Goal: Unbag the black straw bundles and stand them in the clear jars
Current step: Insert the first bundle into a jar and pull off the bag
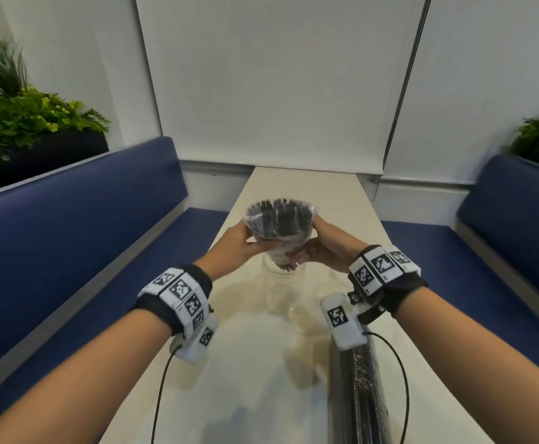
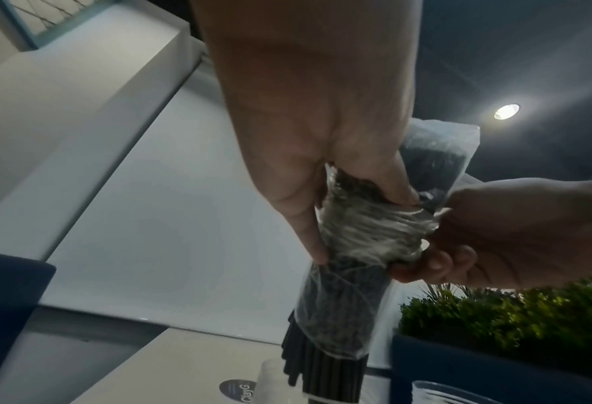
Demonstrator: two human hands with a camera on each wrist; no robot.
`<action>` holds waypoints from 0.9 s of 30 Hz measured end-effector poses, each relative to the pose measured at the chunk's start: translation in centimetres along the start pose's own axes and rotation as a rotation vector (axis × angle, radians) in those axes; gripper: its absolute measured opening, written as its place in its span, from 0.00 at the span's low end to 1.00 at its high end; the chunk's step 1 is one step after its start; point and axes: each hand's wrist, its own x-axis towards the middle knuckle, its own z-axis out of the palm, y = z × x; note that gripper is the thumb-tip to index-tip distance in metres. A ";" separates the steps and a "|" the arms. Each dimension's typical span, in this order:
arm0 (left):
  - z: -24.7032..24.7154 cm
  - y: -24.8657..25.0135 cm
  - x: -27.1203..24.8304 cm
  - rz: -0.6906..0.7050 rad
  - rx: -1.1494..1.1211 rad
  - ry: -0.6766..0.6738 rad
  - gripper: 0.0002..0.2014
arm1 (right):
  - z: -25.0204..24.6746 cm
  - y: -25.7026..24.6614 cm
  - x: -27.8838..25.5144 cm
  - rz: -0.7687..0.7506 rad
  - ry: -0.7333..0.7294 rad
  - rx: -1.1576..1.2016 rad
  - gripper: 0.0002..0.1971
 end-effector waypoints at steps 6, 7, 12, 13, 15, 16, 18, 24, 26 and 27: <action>-0.3 -0.2 3.6 -0.077 -0.048 -0.101 0.25 | -0.7 -0.1 2.1 0.035 0.056 0.031 0.39; -0.3 -0.4 3.9 -0.093 -0.061 -0.113 0.26 | -0.7 0.1 2.3 0.050 0.067 0.034 0.40; -0.7 -0.5 4.7 -0.114 -0.048 -0.114 0.33 | -0.9 0.3 3.4 0.055 0.114 -0.067 0.44; -0.9 -0.4 4.9 -0.107 -0.036 -0.112 0.32 | -0.9 0.2 3.4 0.037 0.110 -0.067 0.44; -1.5 0.0 5.1 -0.081 -0.029 -0.106 0.28 | -1.1 -0.1 3.5 0.005 0.085 -0.056 0.44; -1.9 0.1 5.3 -0.067 -0.035 -0.106 0.28 | -1.3 -0.3 3.5 -0.010 0.075 -0.050 0.43; -2.5 0.4 5.4 -0.053 -0.050 -0.113 0.30 | -1.4 -0.7 3.4 -0.036 0.062 -0.047 0.41; -2.7 -0.5 5.3 -0.089 -0.079 -0.085 0.36 | -0.7 -0.6 3.7 -0.029 0.107 -0.025 0.35; -2.2 -1.1 5.3 -0.097 -0.068 -0.068 0.32 | -0.5 -0.1 3.7 0.008 0.116 0.009 0.33; -2.0 -1.4 5.3 -0.097 -0.055 -0.061 0.31 | -0.4 0.2 3.8 0.027 0.120 0.028 0.33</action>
